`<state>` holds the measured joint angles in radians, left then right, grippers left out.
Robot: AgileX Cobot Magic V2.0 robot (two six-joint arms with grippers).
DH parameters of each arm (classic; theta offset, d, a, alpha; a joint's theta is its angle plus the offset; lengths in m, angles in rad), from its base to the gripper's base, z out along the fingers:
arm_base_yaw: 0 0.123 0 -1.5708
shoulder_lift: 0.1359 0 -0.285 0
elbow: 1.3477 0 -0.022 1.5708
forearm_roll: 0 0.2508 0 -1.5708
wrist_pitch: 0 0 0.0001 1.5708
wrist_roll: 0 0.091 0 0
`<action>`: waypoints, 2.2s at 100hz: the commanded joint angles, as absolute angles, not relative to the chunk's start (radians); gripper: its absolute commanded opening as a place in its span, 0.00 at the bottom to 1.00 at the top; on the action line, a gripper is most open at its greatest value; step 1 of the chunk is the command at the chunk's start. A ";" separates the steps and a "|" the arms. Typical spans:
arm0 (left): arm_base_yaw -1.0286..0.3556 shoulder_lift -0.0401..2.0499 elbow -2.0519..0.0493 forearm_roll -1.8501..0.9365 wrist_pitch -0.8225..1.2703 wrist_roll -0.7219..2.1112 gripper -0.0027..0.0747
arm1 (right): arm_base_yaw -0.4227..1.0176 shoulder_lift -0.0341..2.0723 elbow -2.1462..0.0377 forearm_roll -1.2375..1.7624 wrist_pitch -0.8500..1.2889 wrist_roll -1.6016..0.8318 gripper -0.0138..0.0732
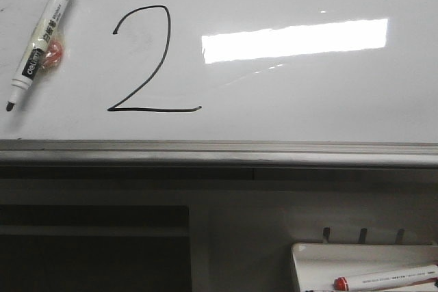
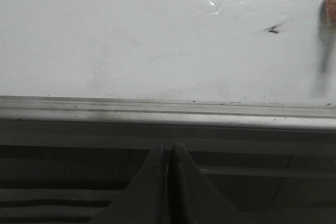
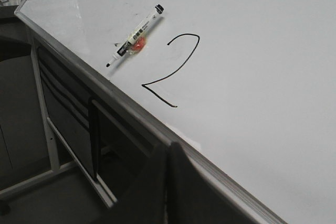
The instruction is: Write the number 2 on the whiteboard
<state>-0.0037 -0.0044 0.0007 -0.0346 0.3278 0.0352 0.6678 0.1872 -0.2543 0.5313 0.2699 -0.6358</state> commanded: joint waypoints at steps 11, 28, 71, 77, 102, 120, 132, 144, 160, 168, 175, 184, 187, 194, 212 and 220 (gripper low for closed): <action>0.000 -0.030 0.012 -0.044 0.266 0.027 0.01 | 0.664 0.195 -0.282 0.545 0.193 -0.644 0.08; 0.000 -0.030 0.012 -0.044 0.266 0.027 0.01 | 0.664 0.195 -0.282 0.545 0.193 -0.644 0.08; 0.000 -0.030 0.012 -0.044 0.266 0.027 0.01 | 0.658 0.195 -0.282 0.374 0.150 -0.472 0.08; 0.000 -0.030 0.012 -0.044 0.266 0.027 0.01 | 0.642 0.195 -0.282 0.207 0.141 -0.290 0.08; 0.000 -0.030 0.012 -0.044 0.266 0.027 0.01 | 0.472 0.195 -0.282 -0.016 0.071 -0.089 0.08; 0.000 -0.030 0.012 -0.044 0.266 0.027 0.01 | 0.251 0.195 -0.280 -0.016 0.053 -0.089 0.08; 0.000 -0.030 0.012 -0.044 0.266 0.027 0.01 | 0.086 0.195 -0.261 -0.016 0.050 -0.089 0.08; 0.000 -0.030 0.012 -0.044 0.266 0.027 0.01 | -0.072 0.195 -0.231 -0.016 0.045 -0.089 0.08; 0.000 -0.030 0.012 -0.044 0.266 0.027 0.01 | -0.169 0.175 -0.168 -0.016 0.036 -0.089 0.08; 0.000 -0.030 0.012 -0.044 0.266 0.027 0.01 | -0.168 0.134 -0.116 -0.016 0.021 -0.089 0.08; 0.000 -0.030 0.012 -0.044 0.265 0.027 0.01 | -0.168 0.087 -0.056 -0.016 0.008 -0.089 0.08; 0.000 -0.030 0.012 -0.044 0.263 0.027 0.01 | -0.168 0.022 0.025 -0.016 0.000 -0.089 0.08; 0.000 -0.030 0.012 -0.044 0.263 0.027 0.01 | -0.168 -0.008 0.045 -0.016 0.000 -0.089 0.08; 0.000 -0.030 0.012 -0.044 0.260 0.027 0.01 | -0.168 -0.029 0.038 -0.016 0.169 -0.089 0.08; 0.000 -0.030 0.012 -0.044 0.254 0.027 0.01 | -0.168 -0.030 0.035 0.000 0.326 -0.091 0.08; 0.000 -0.030 0.012 -0.044 0.254 0.027 0.01 | -0.168 -0.030 0.037 0.000 0.310 -0.091 0.08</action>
<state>-0.0037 -0.0044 0.0007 -0.0346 0.3278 0.0334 -0.1603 -0.0089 0.0133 0.0000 0.3263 -0.0907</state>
